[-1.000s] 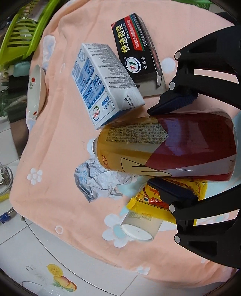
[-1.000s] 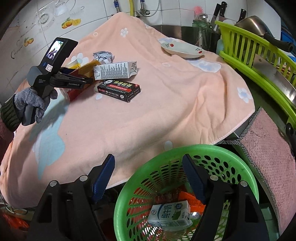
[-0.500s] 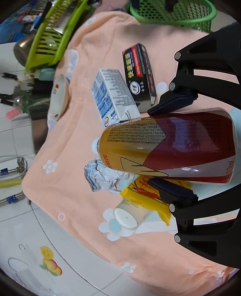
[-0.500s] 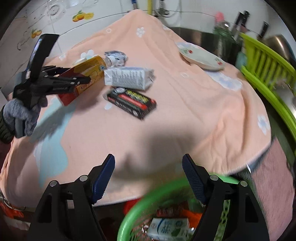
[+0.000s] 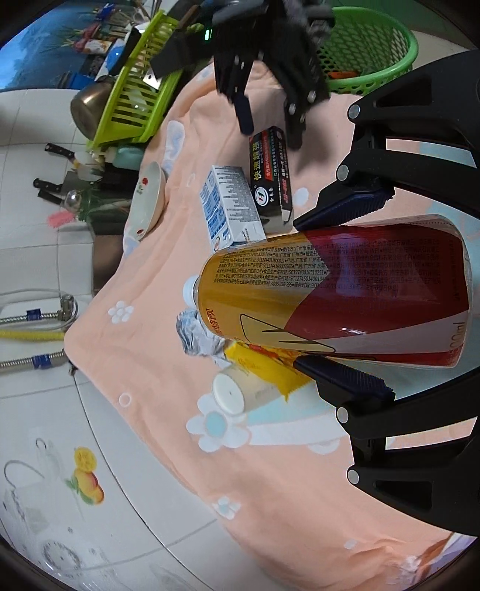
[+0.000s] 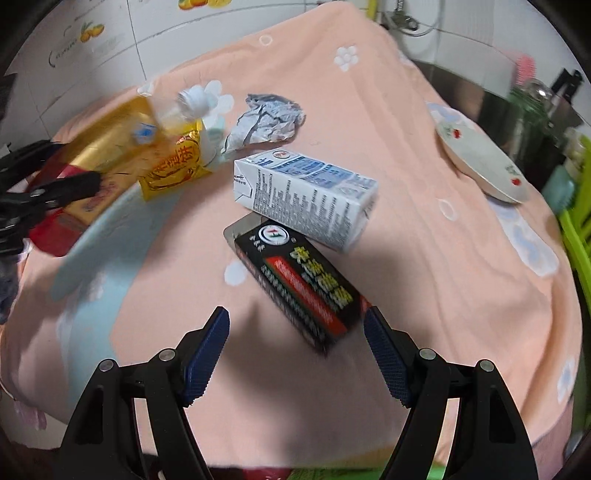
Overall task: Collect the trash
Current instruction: 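Grasp the black glue box with the right tool, then drop the glue box into the basket with the right tool while the left tool drops the bottle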
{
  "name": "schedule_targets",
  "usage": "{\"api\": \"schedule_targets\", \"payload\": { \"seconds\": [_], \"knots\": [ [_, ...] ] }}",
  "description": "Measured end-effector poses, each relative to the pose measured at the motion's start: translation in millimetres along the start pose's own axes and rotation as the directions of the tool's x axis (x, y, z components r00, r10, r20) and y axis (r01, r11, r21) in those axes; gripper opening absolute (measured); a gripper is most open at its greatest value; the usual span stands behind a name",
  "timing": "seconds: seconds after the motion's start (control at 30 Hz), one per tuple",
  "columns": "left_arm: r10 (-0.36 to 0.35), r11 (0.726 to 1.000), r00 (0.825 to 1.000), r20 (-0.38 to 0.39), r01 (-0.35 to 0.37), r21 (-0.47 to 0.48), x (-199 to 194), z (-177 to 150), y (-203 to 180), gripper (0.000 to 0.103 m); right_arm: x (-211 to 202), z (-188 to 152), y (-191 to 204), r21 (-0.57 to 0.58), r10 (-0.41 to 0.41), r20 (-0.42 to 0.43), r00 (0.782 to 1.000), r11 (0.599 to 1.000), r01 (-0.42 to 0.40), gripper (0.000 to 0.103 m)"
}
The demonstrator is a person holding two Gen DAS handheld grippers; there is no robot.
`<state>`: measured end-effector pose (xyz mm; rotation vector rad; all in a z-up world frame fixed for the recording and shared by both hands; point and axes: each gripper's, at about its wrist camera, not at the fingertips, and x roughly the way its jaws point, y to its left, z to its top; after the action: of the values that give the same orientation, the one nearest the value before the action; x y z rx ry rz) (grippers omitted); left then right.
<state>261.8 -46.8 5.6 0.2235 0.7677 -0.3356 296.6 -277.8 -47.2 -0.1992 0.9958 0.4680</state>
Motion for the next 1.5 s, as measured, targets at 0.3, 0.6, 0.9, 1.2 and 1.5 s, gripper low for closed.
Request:
{"api": "schedule_targets", "payload": {
  "seconds": [0.3, 0.6, 0.9, 1.2, 1.5],
  "knots": [
    [-0.014, 0.999, 1.0, 0.005, 0.014, -0.034, -18.0, -14.1, 17.1, 0.067, 35.4, 23.1, -2.3, -0.021, 0.037, -0.017, 0.999, 0.999, -0.037, 0.077],
    [-0.017, 0.998, 1.0, -0.002, 0.017, -0.062, -18.6, -23.0, 24.0, 0.067, 53.6, 27.5, 9.1, -0.064, 0.043, -0.051, 0.998, 0.997, -0.046, 0.065],
    [-0.03, 0.996, 0.999, 0.016, 0.031, -0.084, -30.1, -29.5, 22.9, 0.067, 36.8, 12.5, 32.1, -0.08, 0.049, -0.061, 0.997, 0.995, -0.054, 0.045],
    [-0.065, 0.994, 0.997, 0.052, 0.069, -0.084, -55.7, -41.0, 11.7, 0.067, -15.4, -23.0, 60.2, -0.043, 0.111, 0.012, 0.994, 0.993, -0.11, 0.044],
    [-0.141, 0.988, 0.986, 0.085, 0.145, -0.045, -76.7, -48.2, -24.9, 0.067, -76.9, -77.0, 64.9, 0.039, 0.068, 0.093, 0.993, 0.997, -0.072, 0.044]
  ]
}}
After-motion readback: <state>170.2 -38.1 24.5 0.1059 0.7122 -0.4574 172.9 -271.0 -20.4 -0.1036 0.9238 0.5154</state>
